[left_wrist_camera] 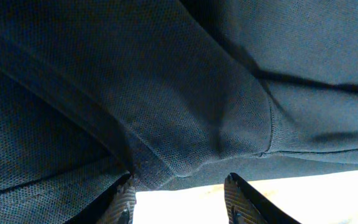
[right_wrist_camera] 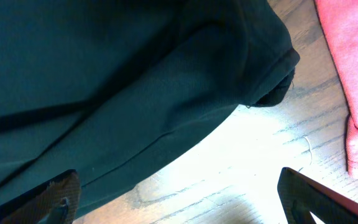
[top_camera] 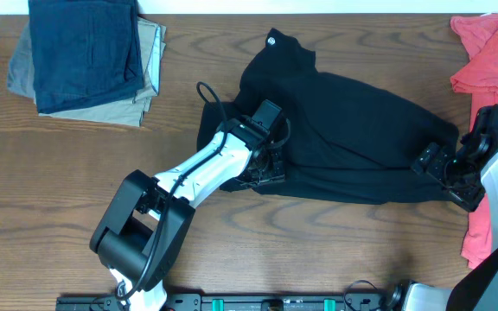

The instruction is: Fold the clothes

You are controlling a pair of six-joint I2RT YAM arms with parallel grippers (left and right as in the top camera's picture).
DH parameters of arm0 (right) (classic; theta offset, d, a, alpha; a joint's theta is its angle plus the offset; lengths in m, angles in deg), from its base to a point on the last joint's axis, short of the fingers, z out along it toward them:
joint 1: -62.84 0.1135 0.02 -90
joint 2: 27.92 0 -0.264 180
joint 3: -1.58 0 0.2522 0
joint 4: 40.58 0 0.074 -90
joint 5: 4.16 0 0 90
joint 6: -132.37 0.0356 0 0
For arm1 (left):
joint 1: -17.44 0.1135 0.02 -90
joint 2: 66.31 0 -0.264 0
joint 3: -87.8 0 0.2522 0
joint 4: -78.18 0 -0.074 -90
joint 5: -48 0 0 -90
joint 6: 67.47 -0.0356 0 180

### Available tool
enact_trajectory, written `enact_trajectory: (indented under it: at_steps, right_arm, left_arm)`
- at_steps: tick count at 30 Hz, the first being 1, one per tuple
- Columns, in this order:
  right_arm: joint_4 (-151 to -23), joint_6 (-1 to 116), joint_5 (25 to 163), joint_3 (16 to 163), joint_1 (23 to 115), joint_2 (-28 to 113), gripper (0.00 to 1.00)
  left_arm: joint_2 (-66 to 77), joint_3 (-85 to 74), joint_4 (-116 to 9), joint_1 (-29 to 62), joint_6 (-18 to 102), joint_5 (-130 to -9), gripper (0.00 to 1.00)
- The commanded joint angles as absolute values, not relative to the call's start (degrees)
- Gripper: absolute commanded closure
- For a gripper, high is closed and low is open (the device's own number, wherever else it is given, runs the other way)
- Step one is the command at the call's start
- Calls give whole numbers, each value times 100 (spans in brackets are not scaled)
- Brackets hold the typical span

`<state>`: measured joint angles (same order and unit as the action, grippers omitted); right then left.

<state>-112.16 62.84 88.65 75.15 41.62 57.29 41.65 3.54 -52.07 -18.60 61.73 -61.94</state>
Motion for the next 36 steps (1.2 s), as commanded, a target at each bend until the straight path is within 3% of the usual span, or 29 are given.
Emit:
enact_trajectory:
  at_steps: [1, 21, 25, 26, 29, 36]
  right_arm:
    - [-11225, 6221, 8869, 7478, 4147, 5674, 1]
    - [-11223, 6201, 8867, 7478, 4147, 5674, 1]
    - [-11221, 6201, 8867, 7478, 4147, 5674, 1]
    - [-11219, 6201, 8867, 7478, 4147, 5674, 1]
    - [-11188, 6201, 8862, 7478, 4147, 5674, 1]
    - [-11024, 6205, 8865, 7474, 4147, 5674, 1]
  left_arm:
    - [4204, 419, -5192, -1866, 6287, -6079, 53]
    - [4467, 537, -5524, -1988, 6525, -6061, 53]
    - [4462, 535, -5616, -1982, 6420, -6052, 81]
    - [4458, 531, -5638, -1962, 6420, -6033, 81]
    - [4445, 491, -5649, -1903, 6388, -6035, 93]
    - [4392, 382, -5653, -1748, 6062, -6035, 94]
